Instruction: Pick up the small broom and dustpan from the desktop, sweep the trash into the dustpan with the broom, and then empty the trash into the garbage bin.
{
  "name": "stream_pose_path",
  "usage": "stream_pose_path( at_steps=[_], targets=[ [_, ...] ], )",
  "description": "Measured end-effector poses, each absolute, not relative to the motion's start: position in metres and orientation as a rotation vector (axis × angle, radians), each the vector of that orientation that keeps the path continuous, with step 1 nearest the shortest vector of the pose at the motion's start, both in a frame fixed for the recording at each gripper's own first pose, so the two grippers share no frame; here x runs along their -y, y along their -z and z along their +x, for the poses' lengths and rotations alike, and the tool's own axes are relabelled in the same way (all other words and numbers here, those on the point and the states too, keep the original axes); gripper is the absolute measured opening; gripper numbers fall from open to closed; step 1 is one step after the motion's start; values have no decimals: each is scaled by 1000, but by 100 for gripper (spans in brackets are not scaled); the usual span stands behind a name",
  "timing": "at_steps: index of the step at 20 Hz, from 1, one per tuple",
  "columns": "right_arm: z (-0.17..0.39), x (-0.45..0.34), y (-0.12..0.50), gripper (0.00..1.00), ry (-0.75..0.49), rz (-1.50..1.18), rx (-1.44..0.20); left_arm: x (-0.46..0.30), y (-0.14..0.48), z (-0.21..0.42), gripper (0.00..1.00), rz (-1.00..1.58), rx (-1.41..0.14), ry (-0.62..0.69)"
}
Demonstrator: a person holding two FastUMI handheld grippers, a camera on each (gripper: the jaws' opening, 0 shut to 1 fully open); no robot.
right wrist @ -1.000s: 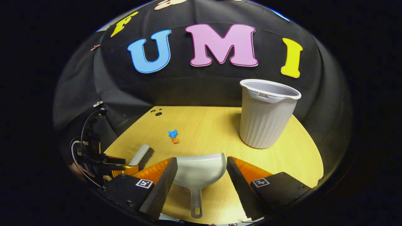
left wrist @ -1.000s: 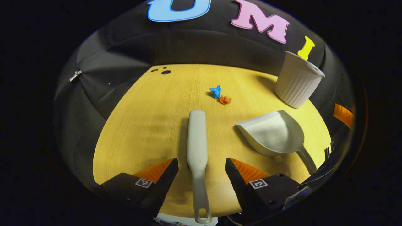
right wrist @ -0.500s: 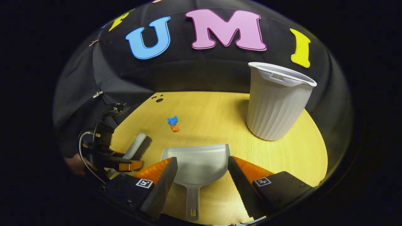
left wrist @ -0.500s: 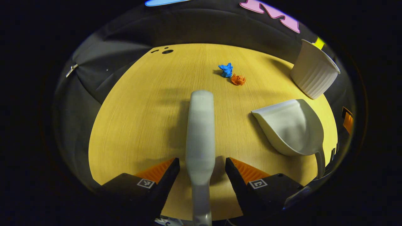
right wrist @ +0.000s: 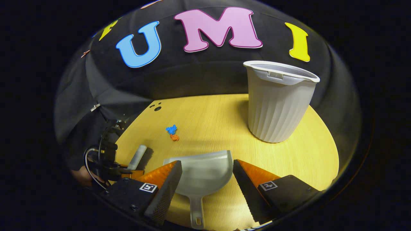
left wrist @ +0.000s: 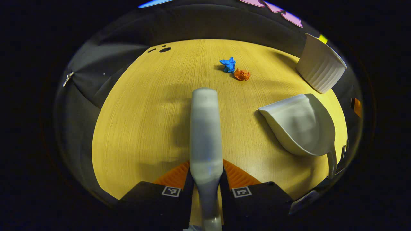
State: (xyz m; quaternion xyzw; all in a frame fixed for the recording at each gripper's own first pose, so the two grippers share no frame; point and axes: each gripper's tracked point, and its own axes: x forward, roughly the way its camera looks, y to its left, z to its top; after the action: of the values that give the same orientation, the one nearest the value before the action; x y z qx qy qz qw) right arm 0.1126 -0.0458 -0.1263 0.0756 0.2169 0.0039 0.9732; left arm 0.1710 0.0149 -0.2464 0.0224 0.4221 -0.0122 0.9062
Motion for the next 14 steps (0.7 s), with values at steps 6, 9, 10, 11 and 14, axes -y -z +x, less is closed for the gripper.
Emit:
stream_pose_path(
  at_steps=[6, 9, 10, 11, 14],
  targets=[
    [110, 47, 134, 99, -3, 147, -473, -17, 243, 172, 37, 35, -839, 33],
    [100, 39, 141, 99, -20, 131, -516, -18, 242, 172, 32, 41, -808, 41],
    [95, 35, 145, 99, -25, 130, -539, -18, 242, 172, 30, 32, -804, 45],
    [91, 31, 147, 99, -29, 138, -555, -17, 242, 171, 28, 22, -800, 51],
    [84, 22, 151, 99, -25, 148, -567, -15, 238, 168, 27, -7, -778, 75]
  ],
)
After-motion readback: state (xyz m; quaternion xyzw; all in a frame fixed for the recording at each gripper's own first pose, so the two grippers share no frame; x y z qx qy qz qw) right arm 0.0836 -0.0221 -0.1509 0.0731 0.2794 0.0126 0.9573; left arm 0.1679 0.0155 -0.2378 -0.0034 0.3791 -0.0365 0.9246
